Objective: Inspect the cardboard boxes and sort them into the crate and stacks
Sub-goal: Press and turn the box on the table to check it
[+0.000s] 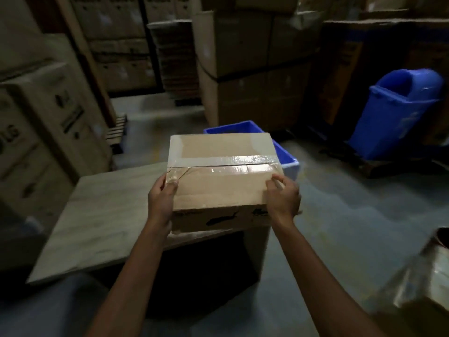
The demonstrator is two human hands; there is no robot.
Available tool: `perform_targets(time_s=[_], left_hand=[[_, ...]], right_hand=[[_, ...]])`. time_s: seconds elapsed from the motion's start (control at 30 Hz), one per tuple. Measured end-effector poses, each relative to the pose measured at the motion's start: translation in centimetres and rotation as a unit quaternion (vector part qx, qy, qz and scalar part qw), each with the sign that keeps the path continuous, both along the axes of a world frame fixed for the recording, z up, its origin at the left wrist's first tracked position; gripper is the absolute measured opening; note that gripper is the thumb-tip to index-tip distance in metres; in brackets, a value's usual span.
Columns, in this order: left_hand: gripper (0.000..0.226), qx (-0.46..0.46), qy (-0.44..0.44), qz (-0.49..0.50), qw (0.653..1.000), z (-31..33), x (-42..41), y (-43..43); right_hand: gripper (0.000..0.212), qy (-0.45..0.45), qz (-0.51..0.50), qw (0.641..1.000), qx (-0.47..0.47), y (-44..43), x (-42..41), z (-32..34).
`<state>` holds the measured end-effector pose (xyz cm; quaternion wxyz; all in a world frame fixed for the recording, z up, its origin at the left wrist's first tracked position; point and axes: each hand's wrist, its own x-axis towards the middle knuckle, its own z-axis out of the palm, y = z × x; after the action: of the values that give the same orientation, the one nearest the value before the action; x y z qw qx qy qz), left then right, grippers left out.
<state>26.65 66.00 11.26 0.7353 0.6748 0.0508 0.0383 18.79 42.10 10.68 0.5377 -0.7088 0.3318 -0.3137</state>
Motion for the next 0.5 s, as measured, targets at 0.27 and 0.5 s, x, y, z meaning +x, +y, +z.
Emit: perform_targets(time_s=[0.27,0.5], left_hand=[[0.039,0.005,0.06,0.096,0.994,-4.7,2.8,12.3],[0.036,0.083,0.064,0.135,0.985,-7.7,8.6,17.2]], right_hand=[[0.02,0.089,0.254,0.962,-0.039,8.5,7.9,-2.7],[0.025,0.126,0.365,0.922,-0.013,12.4,16.3,-7.1]])
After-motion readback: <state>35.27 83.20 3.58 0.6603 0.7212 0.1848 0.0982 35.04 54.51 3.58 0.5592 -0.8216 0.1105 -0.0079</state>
